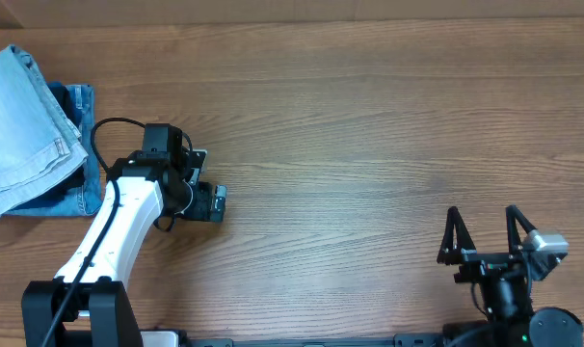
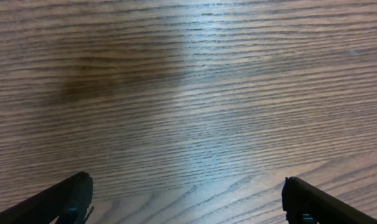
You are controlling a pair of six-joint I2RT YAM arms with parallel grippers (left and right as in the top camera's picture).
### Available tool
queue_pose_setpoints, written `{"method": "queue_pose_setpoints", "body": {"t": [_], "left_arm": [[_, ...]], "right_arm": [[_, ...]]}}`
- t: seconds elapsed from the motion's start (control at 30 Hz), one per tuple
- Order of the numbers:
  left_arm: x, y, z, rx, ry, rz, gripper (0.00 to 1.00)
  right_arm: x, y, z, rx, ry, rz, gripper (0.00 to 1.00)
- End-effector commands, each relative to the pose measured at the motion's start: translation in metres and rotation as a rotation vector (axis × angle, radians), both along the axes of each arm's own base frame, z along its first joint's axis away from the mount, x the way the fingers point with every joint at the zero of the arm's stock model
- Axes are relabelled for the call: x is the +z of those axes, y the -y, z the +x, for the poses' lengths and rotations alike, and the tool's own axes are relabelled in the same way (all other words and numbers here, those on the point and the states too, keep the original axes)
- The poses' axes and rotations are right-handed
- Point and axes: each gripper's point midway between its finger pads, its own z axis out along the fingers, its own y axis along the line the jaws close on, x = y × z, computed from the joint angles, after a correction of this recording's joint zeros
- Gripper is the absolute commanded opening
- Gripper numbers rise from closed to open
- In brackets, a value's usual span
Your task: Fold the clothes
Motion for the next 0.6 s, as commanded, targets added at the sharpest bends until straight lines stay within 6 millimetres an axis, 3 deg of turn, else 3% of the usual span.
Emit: {"method": "queue_pose_setpoints", "body": {"t": [0.0,0.17,0.27,0.4,0.47,0.57], "left_arm": [[-0.001,0.0,-0.001,0.012,-0.007,0.002,1.0],[-0.001,0.0,-0.001,0.012,-0.007,0.002,1.0],[-0.001,0.0,-0.001,0.012,-0.007,0.002,1.0],[-0.002,-0.001,-0.001,0.012,-0.006,0.005,1.0],[-0.002,-0.001,-0.001,0.012,-0.006,0.005,1.0],[-0.002,-0.001,-0.001,0.012,-0.006,0.005,1.0]], "right_arm": [[-0.011,-0.005,0.017,0.019,0.066,-0.005,1.0],[-0.009,-0.006,0.034,0.011,0.239,-0.068,1.0],[-0.02,-0.006,0.04,0.003,0.309,-0.091,1.0],[-0.065,-0.009,0.051,0.019,0.182,-0.097,1.0],[-0.101,-0.009,0.053,0.027,0.037,-0.108,1.0],[-0.106,-0.009,0.053,0.028,0.017,-0.109,1.0]]}}
